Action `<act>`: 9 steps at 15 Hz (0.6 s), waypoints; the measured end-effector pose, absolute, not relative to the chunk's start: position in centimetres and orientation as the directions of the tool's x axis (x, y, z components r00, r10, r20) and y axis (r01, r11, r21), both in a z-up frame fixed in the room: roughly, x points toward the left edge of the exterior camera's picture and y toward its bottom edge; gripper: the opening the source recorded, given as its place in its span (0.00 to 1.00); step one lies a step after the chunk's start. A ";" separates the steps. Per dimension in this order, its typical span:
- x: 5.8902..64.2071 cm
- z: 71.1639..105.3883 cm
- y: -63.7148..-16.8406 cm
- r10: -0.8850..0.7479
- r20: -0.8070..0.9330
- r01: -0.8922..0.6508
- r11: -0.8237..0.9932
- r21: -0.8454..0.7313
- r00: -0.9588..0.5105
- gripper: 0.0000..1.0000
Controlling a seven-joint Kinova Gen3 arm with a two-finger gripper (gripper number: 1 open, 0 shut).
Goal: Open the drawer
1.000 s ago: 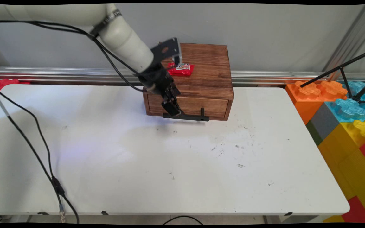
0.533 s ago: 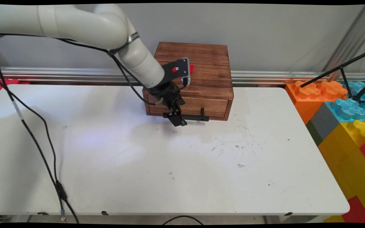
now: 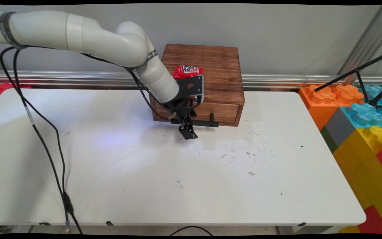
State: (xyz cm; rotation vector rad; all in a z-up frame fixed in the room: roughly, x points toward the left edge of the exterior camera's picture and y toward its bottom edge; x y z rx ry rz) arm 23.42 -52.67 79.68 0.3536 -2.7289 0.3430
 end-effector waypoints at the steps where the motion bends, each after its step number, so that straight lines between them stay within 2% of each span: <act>1: 23.2 79.2 -52.8 -0.196 0.383 -0.284 0.940 -0.188 -0.903 1.00; 9: 22.4 77.2 -53.1 -0.197 0.376 -0.279 0.944 -0.175 -0.905 1.00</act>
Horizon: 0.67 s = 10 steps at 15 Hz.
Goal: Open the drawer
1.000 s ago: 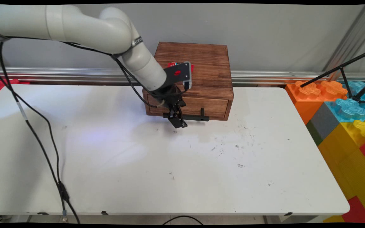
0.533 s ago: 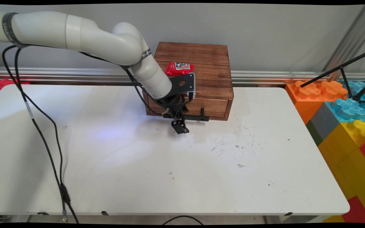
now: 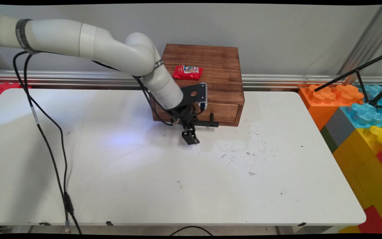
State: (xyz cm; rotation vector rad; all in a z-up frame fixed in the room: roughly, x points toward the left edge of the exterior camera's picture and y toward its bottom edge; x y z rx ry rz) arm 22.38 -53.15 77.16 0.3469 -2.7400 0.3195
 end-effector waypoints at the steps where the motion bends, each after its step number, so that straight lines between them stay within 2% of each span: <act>1: 22.3 77.0 -53.1 -0.198 0.376 -0.278 0.945 -0.173 -0.905 1.00; 10: 21.9 77.5 -50.7 -0.189 0.375 -0.259 0.955 -0.146 -0.907 1.00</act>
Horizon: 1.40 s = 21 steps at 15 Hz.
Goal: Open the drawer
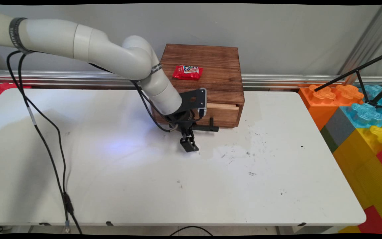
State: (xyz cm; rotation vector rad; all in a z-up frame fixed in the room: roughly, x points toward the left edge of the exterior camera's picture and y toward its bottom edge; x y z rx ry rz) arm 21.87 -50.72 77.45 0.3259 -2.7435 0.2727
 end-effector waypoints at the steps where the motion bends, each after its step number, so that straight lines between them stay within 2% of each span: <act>1: 21.9 77.6 -50.3 -0.185 0.375 -0.254 0.957 -0.142 -0.908 1.00; 21: 20.3 78.5 -40.2 -0.135 0.348 -0.185 0.976 -0.117 -0.928 1.00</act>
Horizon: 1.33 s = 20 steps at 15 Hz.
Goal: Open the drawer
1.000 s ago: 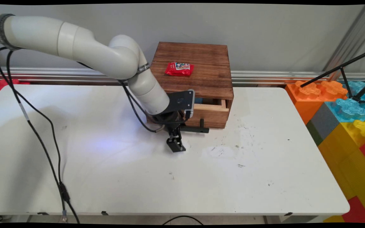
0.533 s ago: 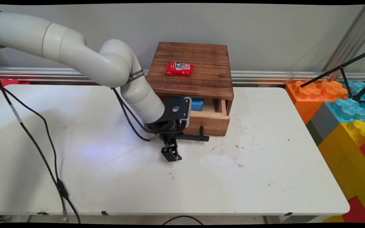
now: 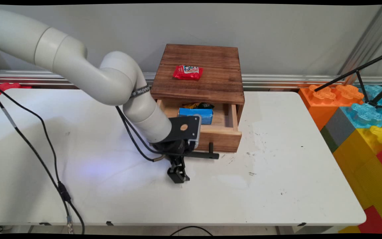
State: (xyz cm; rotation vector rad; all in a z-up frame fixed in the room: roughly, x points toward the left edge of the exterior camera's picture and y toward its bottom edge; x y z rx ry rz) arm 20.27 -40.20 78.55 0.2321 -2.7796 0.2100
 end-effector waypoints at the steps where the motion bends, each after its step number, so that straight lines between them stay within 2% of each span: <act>1: 20.1 78.6 -39.8 -0.133 0.347 -0.183 0.976 -0.115 -0.928 1.00; 20: 18.5 79.3 -32.9 -0.106 0.352 -0.145 0.986 -0.087 -0.930 1.00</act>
